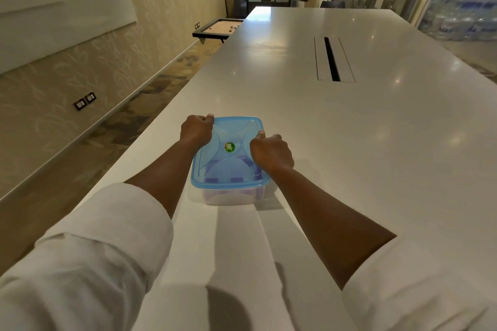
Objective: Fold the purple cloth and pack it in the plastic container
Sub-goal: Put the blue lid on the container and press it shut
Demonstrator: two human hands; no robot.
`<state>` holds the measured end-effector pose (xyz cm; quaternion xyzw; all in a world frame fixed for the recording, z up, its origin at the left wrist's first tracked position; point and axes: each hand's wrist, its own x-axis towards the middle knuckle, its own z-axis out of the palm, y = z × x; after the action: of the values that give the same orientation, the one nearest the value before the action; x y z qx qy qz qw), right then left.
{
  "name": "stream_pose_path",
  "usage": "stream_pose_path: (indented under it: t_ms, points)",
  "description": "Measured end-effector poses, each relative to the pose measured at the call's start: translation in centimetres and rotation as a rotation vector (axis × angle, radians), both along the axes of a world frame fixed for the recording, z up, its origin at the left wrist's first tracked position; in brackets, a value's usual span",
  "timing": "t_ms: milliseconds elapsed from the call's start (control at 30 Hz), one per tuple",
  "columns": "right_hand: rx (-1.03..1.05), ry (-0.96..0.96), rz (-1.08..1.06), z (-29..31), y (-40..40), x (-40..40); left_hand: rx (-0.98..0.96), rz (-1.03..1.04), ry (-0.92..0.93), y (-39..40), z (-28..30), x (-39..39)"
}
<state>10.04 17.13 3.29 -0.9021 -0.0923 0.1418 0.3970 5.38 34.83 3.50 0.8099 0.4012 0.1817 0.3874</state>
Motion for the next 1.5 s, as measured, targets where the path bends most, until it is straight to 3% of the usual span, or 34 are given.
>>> stream_pose_path:
  t_ms: [500,800,1267,1500]
  points:
    - [0.081,0.023,-0.026,-0.1,0.1,-0.4,-0.006,0.035,-0.023,-0.4,0.2,-0.3]
    - [0.098,0.063,-0.055,0.1,0.0,-0.5,0.125,0.098,0.009,-1.5,0.8,-0.9]
    - [0.228,0.226,-0.115,0.5,-0.6,-0.8,0.008,0.111,-0.016,-2.9,1.5,-3.1]
    - [0.244,0.172,-0.054,0.4,-1.9,-1.3,0.014,0.124,-0.036,-4.2,1.8,-3.8]
